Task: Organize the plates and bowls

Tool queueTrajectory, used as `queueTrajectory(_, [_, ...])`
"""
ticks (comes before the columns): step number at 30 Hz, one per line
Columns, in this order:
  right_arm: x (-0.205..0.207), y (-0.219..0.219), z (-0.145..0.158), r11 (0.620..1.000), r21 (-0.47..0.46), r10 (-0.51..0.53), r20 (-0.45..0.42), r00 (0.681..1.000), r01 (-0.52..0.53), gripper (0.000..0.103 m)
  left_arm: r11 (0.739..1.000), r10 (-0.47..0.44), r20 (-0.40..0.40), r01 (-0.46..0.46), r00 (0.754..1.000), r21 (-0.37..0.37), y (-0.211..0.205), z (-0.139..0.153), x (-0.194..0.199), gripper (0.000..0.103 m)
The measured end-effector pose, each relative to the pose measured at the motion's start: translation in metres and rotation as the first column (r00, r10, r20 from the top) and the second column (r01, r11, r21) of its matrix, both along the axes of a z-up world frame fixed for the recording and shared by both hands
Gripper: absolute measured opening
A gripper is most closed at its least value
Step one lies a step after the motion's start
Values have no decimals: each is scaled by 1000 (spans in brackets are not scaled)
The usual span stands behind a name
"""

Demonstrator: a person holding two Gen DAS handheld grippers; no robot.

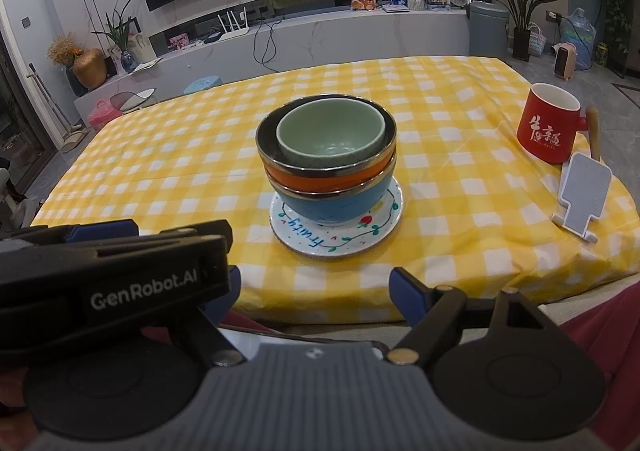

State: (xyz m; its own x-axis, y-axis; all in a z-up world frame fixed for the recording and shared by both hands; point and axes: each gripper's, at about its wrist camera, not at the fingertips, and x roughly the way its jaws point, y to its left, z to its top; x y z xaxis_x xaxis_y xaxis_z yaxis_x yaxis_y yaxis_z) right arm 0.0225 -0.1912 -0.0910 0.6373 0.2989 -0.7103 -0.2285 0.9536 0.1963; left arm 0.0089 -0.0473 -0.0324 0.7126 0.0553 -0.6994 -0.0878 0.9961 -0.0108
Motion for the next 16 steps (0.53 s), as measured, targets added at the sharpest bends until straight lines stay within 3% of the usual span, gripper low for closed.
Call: queueTrajectory(16, [-1, 1, -3, 1000, 2, 1, -10, 1000, -1, 80, 1000, -10, -7, 10, 1000, 4, 2, -2, 1, 87])
